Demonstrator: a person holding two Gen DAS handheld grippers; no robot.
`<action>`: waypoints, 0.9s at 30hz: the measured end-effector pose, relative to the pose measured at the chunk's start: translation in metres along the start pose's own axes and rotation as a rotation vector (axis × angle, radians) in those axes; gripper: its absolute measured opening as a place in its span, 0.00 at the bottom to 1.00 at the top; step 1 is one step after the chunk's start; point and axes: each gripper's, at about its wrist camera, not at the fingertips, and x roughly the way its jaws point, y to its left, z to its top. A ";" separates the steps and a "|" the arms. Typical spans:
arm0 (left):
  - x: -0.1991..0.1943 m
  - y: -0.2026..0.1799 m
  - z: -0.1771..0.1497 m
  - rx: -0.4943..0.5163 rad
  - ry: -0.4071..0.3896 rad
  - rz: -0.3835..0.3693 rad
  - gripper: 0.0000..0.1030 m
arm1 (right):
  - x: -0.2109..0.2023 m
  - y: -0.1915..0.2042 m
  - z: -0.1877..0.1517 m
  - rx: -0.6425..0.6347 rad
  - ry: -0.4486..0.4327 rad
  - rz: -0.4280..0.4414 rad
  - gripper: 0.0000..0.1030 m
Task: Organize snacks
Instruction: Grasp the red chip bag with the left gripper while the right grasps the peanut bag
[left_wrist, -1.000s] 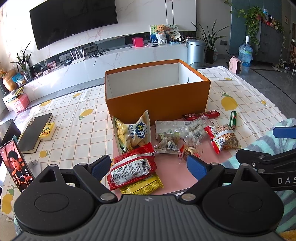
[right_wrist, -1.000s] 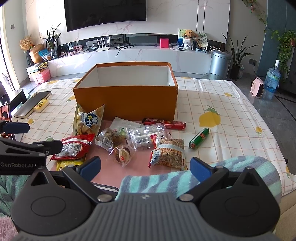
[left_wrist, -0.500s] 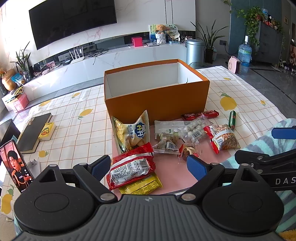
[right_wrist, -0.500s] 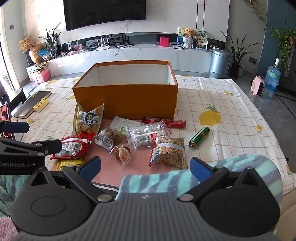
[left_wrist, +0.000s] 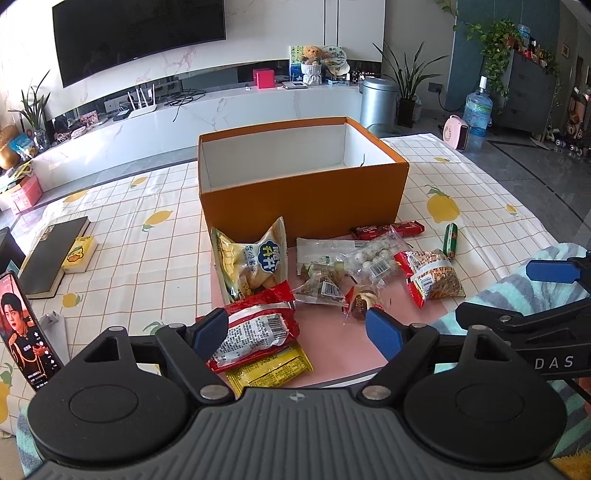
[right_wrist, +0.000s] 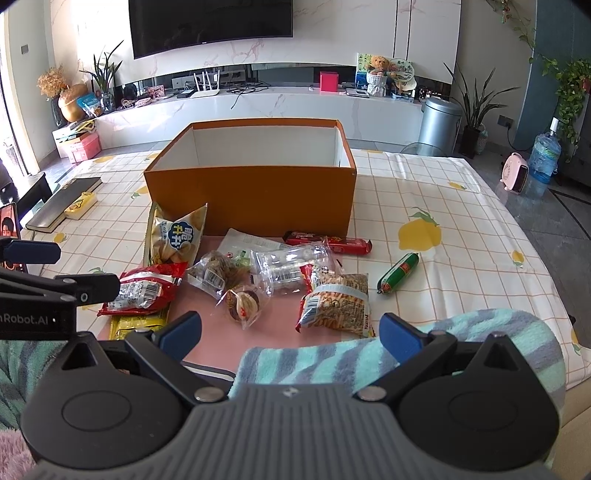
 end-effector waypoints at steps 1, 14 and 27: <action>0.000 0.002 0.000 -0.004 0.005 -0.008 0.90 | 0.000 -0.001 0.000 0.001 -0.002 0.009 0.96; 0.031 0.032 0.000 -0.118 0.164 -0.062 0.81 | 0.030 -0.005 0.002 -0.015 0.067 0.003 0.96; 0.094 0.054 0.015 -0.193 0.294 0.010 0.90 | 0.103 -0.037 0.032 0.021 0.221 -0.011 0.96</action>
